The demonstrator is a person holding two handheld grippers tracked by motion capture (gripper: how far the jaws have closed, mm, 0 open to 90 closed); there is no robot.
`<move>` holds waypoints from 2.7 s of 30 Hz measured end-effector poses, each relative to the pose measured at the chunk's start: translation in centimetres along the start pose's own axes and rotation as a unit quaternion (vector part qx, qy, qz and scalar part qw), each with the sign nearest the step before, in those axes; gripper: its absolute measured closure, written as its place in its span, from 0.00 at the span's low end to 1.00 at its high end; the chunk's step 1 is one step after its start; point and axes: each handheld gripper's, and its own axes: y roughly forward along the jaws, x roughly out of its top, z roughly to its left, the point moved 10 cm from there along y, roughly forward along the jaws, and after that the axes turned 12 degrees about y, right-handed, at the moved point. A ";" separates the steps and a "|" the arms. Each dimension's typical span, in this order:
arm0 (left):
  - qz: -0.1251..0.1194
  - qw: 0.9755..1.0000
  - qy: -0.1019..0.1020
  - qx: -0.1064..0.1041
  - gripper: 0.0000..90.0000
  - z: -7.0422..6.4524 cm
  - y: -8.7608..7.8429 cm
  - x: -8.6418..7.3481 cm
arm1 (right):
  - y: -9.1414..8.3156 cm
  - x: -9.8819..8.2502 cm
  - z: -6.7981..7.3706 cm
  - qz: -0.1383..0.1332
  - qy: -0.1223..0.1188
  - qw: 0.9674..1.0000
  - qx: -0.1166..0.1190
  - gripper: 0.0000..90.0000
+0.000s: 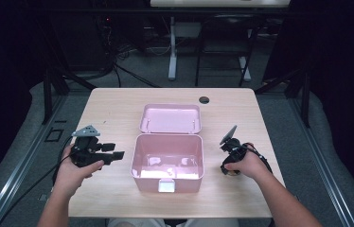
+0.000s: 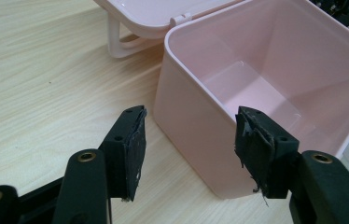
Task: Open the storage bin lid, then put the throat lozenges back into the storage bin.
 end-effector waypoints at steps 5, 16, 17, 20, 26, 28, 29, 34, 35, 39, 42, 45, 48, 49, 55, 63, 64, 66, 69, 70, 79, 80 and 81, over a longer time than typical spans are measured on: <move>0.001 1.000 0.000 0.000 0.48 0.0 0.0 0.0 | 0.0 0.0 0.0 0.002 -0.003 1.000 -0.002 0.21; 0.003 1.000 0.001 -0.002 0.48 -0.1 0.0 -0.1 | 0.0 0.0 0.1 -0.002 -0.002 1.000 0.001 0.22; 0.003 1.000 0.001 -0.002 0.48 -0.1 0.1 -0.1 | 0.0 0.0 0.1 -0.002 -0.002 1.000 0.000 0.22; 0.004 1.000 0.001 -0.002 0.48 -0.1 0.1 -0.1 | 0.1 0.0 0.2 -0.002 -0.003 1.000 0.002 0.22; 0.004 1.000 0.000 -0.003 0.48 -0.1 0.1 -0.1 | 0.1 0.0 0.3 -0.001 -0.005 1.000 0.002 0.22; 0.004 1.000 0.001 -0.003 0.48 -0.1 0.1 -0.1 | 0.0 -0.1 0.2 0.003 -0.011 1.000 0.000 0.22; 0.004 1.000 0.001 -0.003 0.48 -0.1 0.1 -0.1 | 0.0 -0.1 0.3 0.002 -0.011 1.000 0.001 0.22; 0.005 1.000 0.001 -0.003 0.48 -0.1 0.1 -0.1 | -0.2 -0.2 0.4 0.009 -0.009 1.000 0.001 0.22; 0.005 1.000 0.000 -0.003 0.48 -0.1 0.1 -0.1 | -0.3 -0.2 0.3 0.006 -0.015 1.000 0.001 0.22; 0.007 1.000 -0.001 -0.005 0.48 -0.2 0.1 -0.2 | -0.5 -0.1 0.5 0.003 -0.016 1.000 0.005 0.22; 0.008 1.000 0.001 -0.005 0.48 -0.2 0.2 -0.2 | -0.9 0.0 0.4 0.005 -0.017 1.000 0.004 0.22; 0.008 1.000 0.001 -0.005 0.48 -0.2 0.3 -0.2 | -1.2 0.1 0.5 0.001 -0.014 1.000 0.009 0.22; 0.009 1.000 0.000 -0.006 0.48 -0.2 0.3 -0.2 | -1.7 0.2 0.6 -0.002 -0.017 1.000 0.007 0.22; 0.009 1.000 -0.001 -0.006 0.48 -0.2 0.3 -0.2 | -1.8 0.2 0.7 -0.003 -0.020 1.000 0.007 0.22; 0.009 1.000 0.001 -0.007 0.48 -0.3 0.3 -0.2 | -3.1 0.3 0.8 -0.009 -0.031 0.999 0.002 0.22; 0.010 1.000 0.000 -0.007 0.48 -0.2 0.3 -0.2 | -4.6 0.3 1.3 -0.007 -0.044 0.999 0.001 0.22; 0.010 1.000 0.000 -0.007 0.48 -0.2 0.3 -0.2 | -4.8 0.4 1.3 -0.007 -0.046 0.999 0.000 0.22; 0.010 1.000 0.000 -0.008 0.48 -0.2 0.3 -0.3 | -5.0 0.4 1.4 -0.008 -0.047 0.999 0.002 0.22; 0.009 1.000 0.000 -0.008 0.48 -0.2 0.3 -0.2 | -5.3 0.5 1.6 -0.009 -0.049 0.999 0.005 0.22; 0.009 1.000 0.000 -0.008 0.48 -0.2 0.3 -0.2 | -5.5 0.5 1.7 -0.006 -0.053 0.999 0.006 0.22; 0.007 1.000 -0.001 -0.007 0.48 -0.2 0.2 -0.2 | -6.9 0.7 2.3 -0.005 -0.071 0.997 0.005 0.22; 0.006 1.000 0.000 -0.006 0.48 -0.1 0.1 -0.2 | -7.1 0.7 2.4 -0.005 -0.073 0.997 0.005 0.22; 0.006 1.000 0.000 -0.006 0.48 -0.1 0.1 -0.2 | -7.2 0.7 2.5 -0.004 -0.076 0.997 0.006 0.22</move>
